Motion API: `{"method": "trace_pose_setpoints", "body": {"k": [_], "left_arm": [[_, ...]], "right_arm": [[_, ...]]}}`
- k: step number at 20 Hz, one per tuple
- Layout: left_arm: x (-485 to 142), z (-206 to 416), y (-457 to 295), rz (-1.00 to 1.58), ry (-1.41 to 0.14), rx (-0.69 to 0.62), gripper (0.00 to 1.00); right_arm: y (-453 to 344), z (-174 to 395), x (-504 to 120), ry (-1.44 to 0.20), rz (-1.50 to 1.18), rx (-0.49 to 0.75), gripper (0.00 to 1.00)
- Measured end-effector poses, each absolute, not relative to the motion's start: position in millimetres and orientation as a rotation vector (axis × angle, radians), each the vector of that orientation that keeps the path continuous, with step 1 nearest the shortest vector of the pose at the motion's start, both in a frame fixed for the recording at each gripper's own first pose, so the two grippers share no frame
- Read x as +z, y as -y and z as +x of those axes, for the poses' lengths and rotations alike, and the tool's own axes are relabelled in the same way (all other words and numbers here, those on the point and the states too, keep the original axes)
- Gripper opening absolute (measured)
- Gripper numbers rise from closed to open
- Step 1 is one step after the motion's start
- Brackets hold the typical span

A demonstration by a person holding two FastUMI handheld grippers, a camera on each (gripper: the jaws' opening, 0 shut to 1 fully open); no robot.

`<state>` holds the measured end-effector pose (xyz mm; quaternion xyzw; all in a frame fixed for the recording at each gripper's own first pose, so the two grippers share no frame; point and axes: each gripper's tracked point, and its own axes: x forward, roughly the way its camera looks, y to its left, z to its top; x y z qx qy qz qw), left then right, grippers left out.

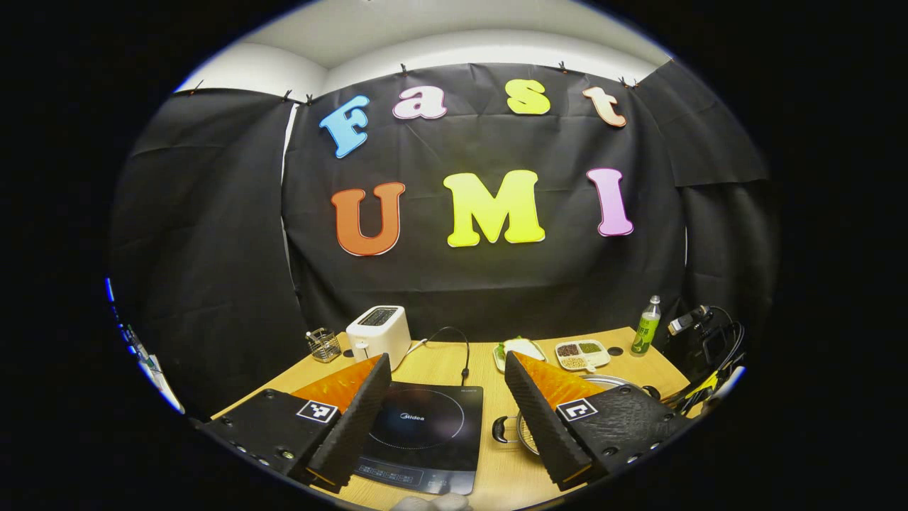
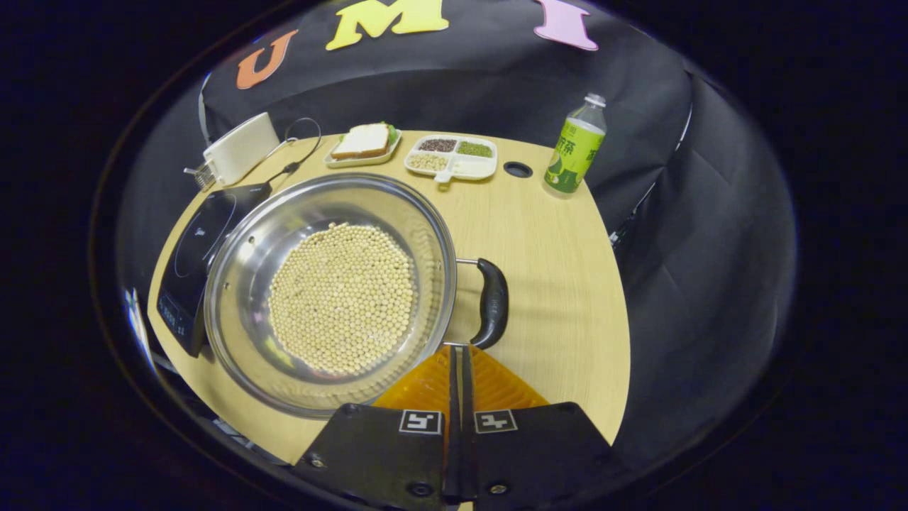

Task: First push the handle of the pot to place it horizontally, then grasp the pot with both hands and set it on the induction cooktop.

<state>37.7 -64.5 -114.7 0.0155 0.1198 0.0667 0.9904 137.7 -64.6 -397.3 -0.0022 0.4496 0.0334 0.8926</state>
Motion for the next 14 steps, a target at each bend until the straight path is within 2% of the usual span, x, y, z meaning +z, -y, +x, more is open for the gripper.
{"method": "trace_pose_setpoints", "body": {"k": [3, 5, 6, 7, 8, 9, 10, 12, 14], "left_arm": [[-118, 40, 65, 0.038, -0.241, 0.121, 0.96], [-122, 38, 65, 0.038, -0.25, 0.114, 0.96], [-125, 39, 66, 0.034, -0.254, 0.107, 0.96], [-130, 39, 67, 0.029, -0.265, 0.1, 0.96], [-134, 37, 70, 0.019, -0.27, 0.084, 0.96], [-138, 37, 73, 0.011, -0.278, 0.07, 0.96], [-145, 37, 75, 0.007, -0.292, 0.056, 0.96], [-163, 35, 79, 0.009, -0.331, 0.033, 0.96], [-181, 35, 86, -0.009, -0.372, 0.008, 0.96]], "right_arm": [[73, 133, -387, -0.887, -0.003, 0.049, 0.01], [80, 125, -378, -0.851, -0.016, 0.043, 0.11], [82, 120, -371, -0.834, -0.017, 0.046, 0.32], [85, 117, -365, -0.814, -0.021, 0.04, 0.45], [87, 114, -359, -0.798, -0.024, 0.029, 0.77], [89, 109, -353, -0.778, -0.028, 0.024, 0.84], [90, 105, -347, -0.764, -0.036, 0.02, 0.88], [88, 99, -337, -0.74, -0.047, 0.016, 0.84], [83, 95, -333, -0.726, -0.044, 0.02, 0.84]]}}
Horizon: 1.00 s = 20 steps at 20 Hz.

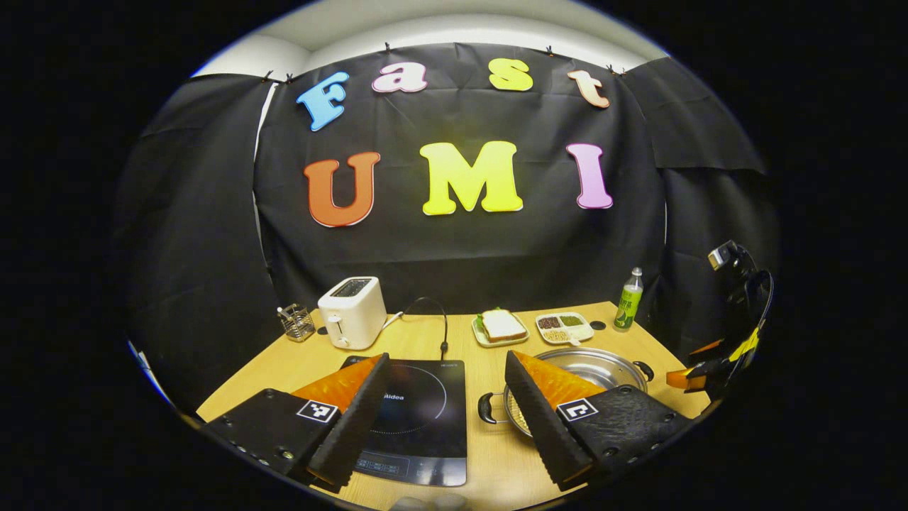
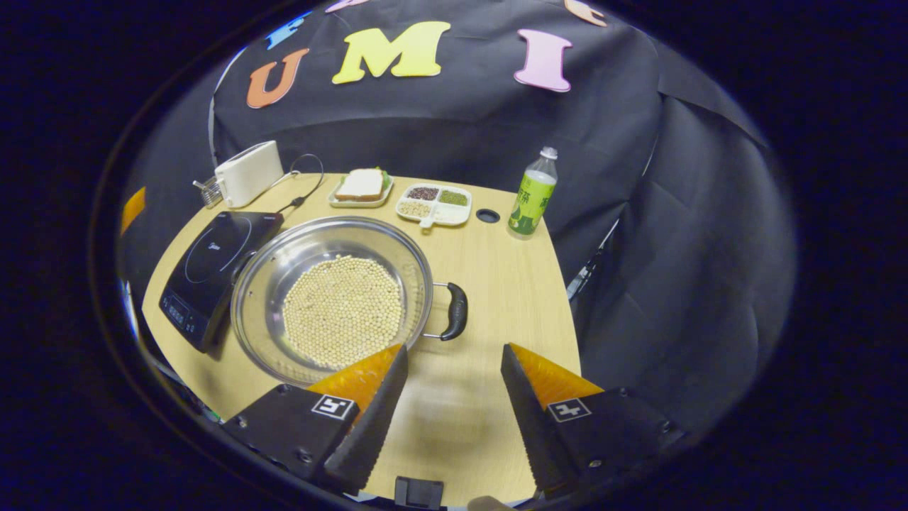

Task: First push the handle of the pot to place it horizontally, then grasp the pot with both hands and set it on the induction cooktop.

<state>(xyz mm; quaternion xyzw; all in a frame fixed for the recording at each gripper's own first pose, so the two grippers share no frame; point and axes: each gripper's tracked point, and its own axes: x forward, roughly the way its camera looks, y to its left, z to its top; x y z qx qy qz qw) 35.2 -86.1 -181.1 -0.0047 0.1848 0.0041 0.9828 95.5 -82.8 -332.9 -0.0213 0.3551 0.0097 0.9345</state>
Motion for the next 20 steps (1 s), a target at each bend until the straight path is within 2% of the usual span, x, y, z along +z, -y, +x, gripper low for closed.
{"method": "trace_pose_setpoints", "body": {"k": [4, 5, 7, 10, 11, 20], "left_arm": [[-225, 40, 105, -0.043, -0.472, -0.039, 0.96], [-238, 41, 113, -0.055, -0.508, -0.052, 0.96], [-263, 46, 127, -0.074, -0.567, -0.07, 0.96], [-292, 57, 138, -0.082, -0.63, -0.055, 0.96], [-301, 61, 140, -0.083, -0.649, -0.046, 0.96], [-358, 93, 150, -0.078, -0.768, -0.006, 0.96]], "right_arm": [[79, 97, -341, -0.732, -0.007, 0.009, 0.84], [80, 99, -347, -0.744, 0.005, 0.004, 0.88], [80, 107, -356, -0.762, 0.024, 0.008, 0.84], [79, 125, -368, -0.788, 0.027, 0.04, 0.84], [78, 131, -371, -0.794, 0.029, 0.052, 0.88], [77, 185, -395, -0.841, 0.013, 0.097, 0.88]]}}
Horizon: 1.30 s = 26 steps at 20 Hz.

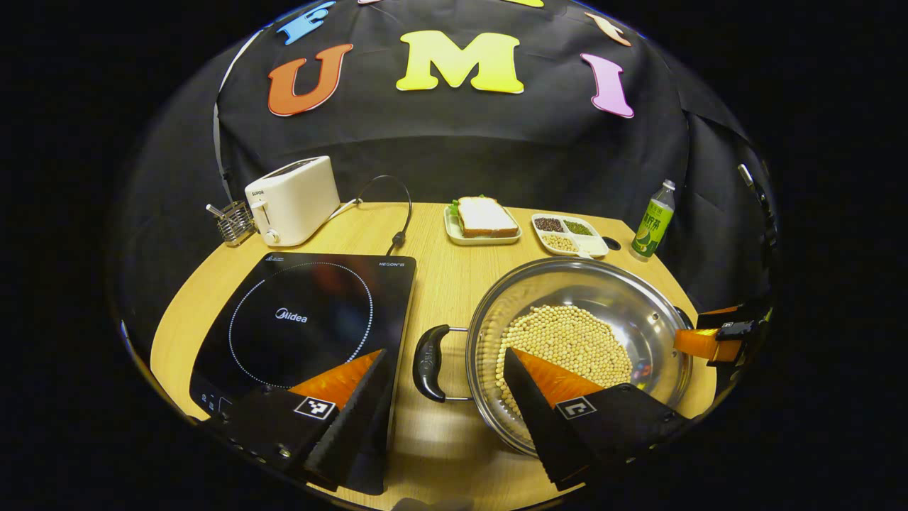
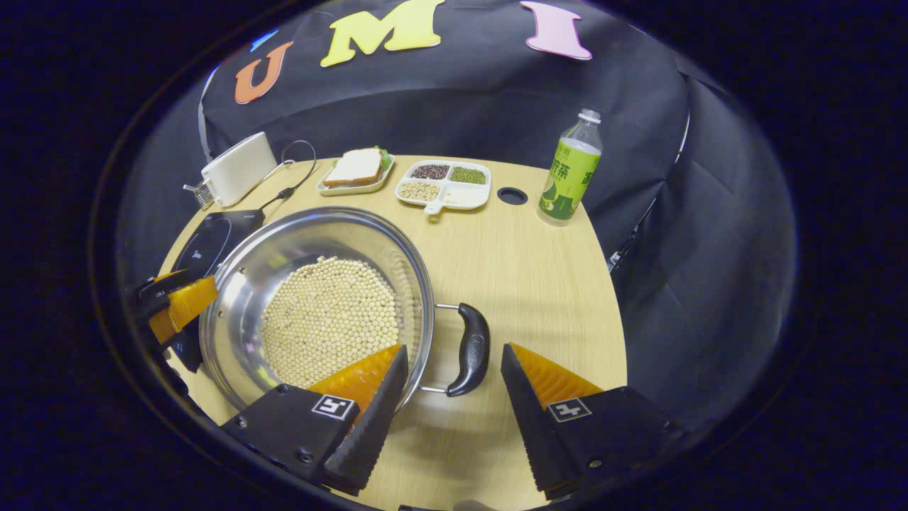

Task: First push the handle of the pot to place it horizontally, then grasp the pot with both hands and set it on the induction cooktop.

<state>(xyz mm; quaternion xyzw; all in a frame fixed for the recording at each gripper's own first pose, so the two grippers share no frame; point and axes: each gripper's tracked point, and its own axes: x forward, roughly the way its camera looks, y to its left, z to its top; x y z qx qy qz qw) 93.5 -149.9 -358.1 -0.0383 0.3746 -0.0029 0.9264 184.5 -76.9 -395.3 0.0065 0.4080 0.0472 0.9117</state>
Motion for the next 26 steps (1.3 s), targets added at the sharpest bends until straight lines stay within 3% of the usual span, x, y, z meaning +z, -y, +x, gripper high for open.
{"method": "trace_pose_setpoints", "body": {"k": [4, 5, 6, 8, 12, 13, 14, 16, 18, 24, 25, 26], "left_arm": [[-377, 100, 153, -0.075, -0.807, -0.009, 0.97], [-381, 100, 155, -0.078, -0.823, -0.012, 0.96], [-385, 100, 158, -0.082, -0.834, -0.017, 0.96], [-388, 104, 160, -0.08, -0.844, -0.023, 1.0], [-395, 109, 163, -0.078, -0.862, -0.019, 0.97], [-398, 109, 163, -0.078, -0.873, -0.017, 0.98], [-399, 110, 162, -0.073, -0.88, -0.017, 0.97], [-400, 107, 154, -0.044, -0.895, 0.013, 0.92], [-403, 110, 152, -0.047, -0.902, 0.016, 0.76], [-407, 109, 155, -0.179, -0.949, 0.021, 0.68], [-407, 110, 156, -0.188, -0.947, 0.016, 0.75], [-402, 108, 155, -0.175, -0.945, 0.011, 0.64]], "right_arm": [[75, 196, -409, -0.872, 0.025, 0.114, 0.84], [74, 199, -411, -0.878, 0.019, 0.117, 0.88], [73, 201, -413, -0.881, 0.017, 0.122, 0.84], [70, 203, -417, -0.893, 0.014, 0.134, 0.87], [66, 206, -422, -0.92, 0.012, 0.148, 0.84], [65, 206, -423, -0.926, 0.011, 0.143, 0.83], [65, 207, -425, -0.934, 0.011, 0.141, 0.74], [66, 206, -424, -0.95, 0.026, 0.133, 0.74], [66, 205, -424, -0.972, 0.067, 0.115, 0.7], [66, 204, -425, -0.992, 0.074, 0.117, 0.65], [67, 205, -425, -0.987, 0.078, 0.113, 0.63], [67, 205, -423, -0.985, 0.085, 0.112, 0.61]]}}
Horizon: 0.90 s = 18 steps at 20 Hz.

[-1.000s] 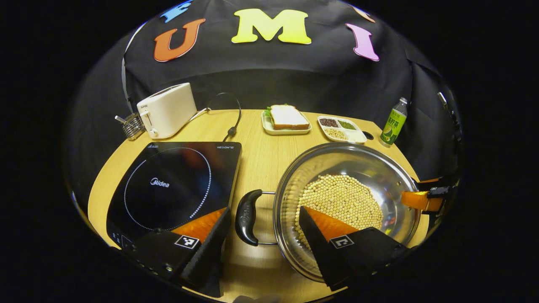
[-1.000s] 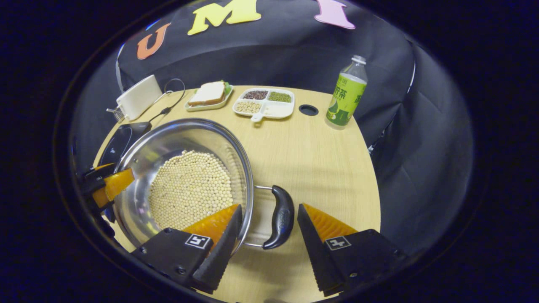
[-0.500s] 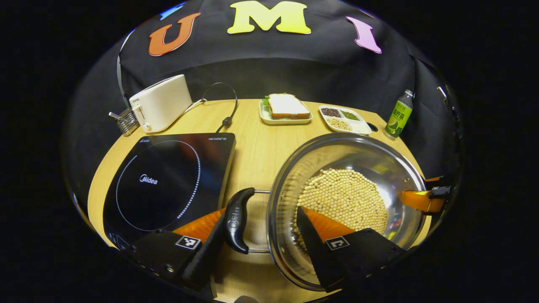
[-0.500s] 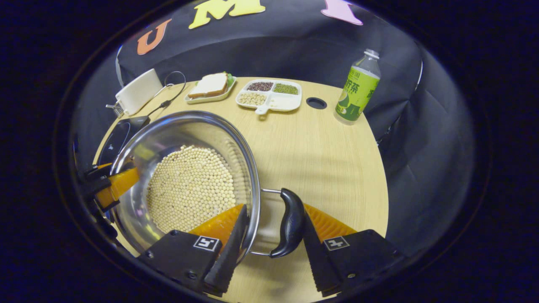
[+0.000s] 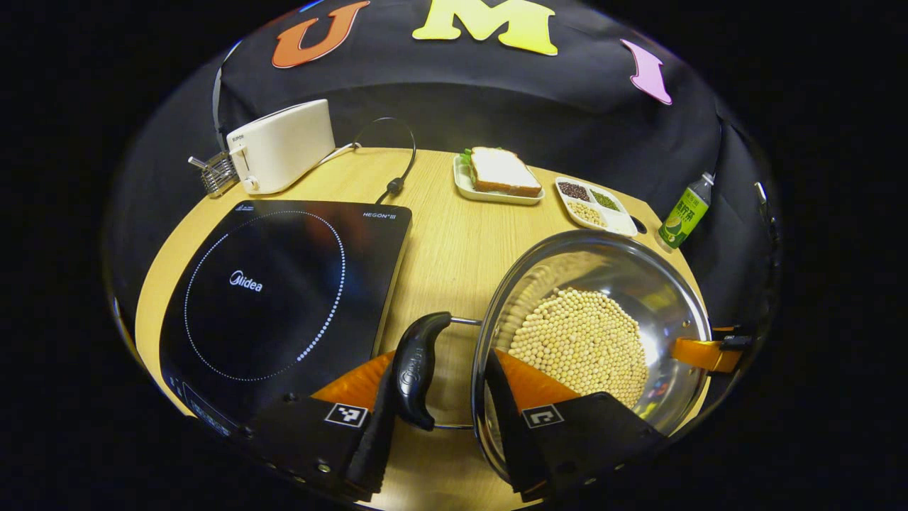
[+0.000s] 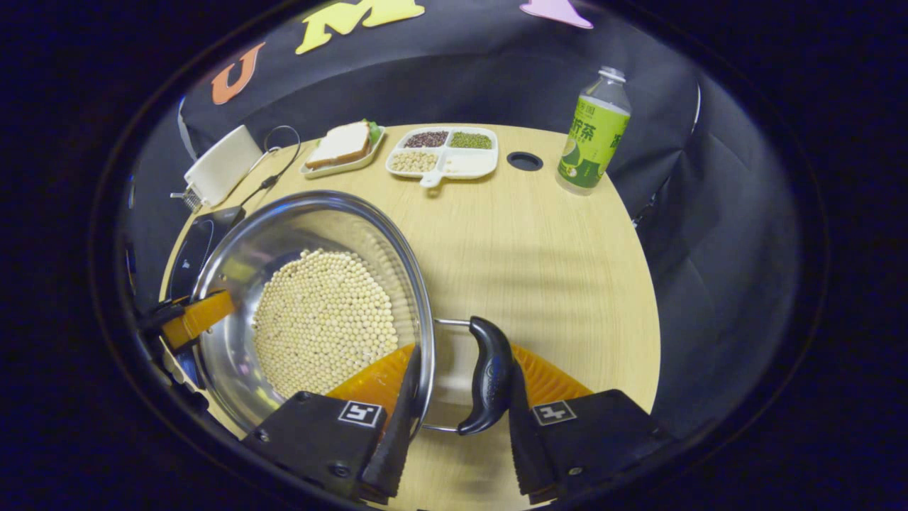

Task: First push the handle of the pot to place it horizontally, then grasp the pot with both hands and set it on the induction cooktop.

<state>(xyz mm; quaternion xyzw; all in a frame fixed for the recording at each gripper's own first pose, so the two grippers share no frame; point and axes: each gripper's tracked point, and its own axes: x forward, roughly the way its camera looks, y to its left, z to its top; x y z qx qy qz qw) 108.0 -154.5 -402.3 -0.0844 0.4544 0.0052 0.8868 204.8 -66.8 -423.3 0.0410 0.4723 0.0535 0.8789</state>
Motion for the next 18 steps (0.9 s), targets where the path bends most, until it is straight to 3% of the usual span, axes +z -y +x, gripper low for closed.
{"method": "trace_pose_setpoints", "body": {"k": [1, 2, 4, 18], "left_arm": [[-402, 107, 154, -0.165, -0.943, 0.017, 0.72], [-404, 108, 154, -0.16, -0.945, 0.019, 0.61], [-401, 106, 153, -0.157, -0.956, 0.015, 0.59], [-355, 98, 118, -0.14, -0.91, -0.046, 0.59]], "right_arm": [[66, 205, -424, -0.984, 0.088, 0.111, 0.6], [67, 203, -424, -0.996, 0.079, 0.11, 0.58], [66, 197, -423, -1.007, 0.107, 0.104, 0.55], [35, 164, -368, -0.958, 0.141, 0.061, 0.55]]}}
